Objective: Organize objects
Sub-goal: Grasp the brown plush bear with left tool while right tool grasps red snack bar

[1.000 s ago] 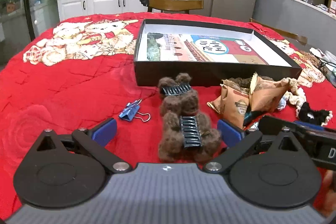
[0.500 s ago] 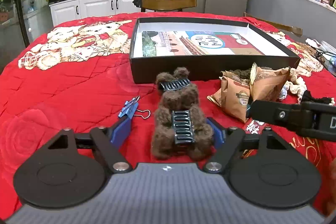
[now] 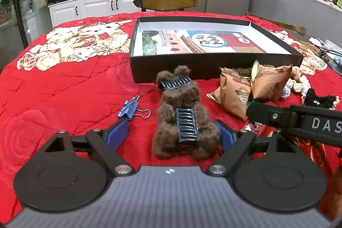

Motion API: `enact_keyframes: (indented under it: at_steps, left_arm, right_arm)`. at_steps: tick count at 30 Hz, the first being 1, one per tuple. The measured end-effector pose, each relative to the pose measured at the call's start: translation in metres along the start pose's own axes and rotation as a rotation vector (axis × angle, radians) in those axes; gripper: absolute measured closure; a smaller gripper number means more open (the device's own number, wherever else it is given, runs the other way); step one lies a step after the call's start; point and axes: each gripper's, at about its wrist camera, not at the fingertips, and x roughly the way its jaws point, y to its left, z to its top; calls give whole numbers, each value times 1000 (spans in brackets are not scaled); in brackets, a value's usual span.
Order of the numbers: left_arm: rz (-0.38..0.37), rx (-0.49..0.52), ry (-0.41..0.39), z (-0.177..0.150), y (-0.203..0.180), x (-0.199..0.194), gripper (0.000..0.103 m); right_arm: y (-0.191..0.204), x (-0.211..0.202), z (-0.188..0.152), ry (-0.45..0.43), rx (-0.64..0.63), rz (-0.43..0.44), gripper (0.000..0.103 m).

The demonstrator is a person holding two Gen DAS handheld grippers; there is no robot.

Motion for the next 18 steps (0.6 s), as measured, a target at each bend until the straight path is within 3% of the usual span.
enact_keyframes:
  at_steps: [2, 4, 5, 18]
  left_arm:
    - [-3, -13, -9, 0, 2, -1, 20]
    - [10, -36, -26, -1, 4, -5, 43]
    - [18, -47, -33, -1, 5, -7, 49]
    - [61, -57, -67, -5, 4, -17, 51]
  right_arm:
    - [0, 0, 0, -4, -1, -1, 66]
    - [-1, -1, 0, -7, 15, 5, 70]
    - [-2, -2, 0, -8, 24, 8, 72]
    - [7, 0, -7, 62, 46, 103, 75]
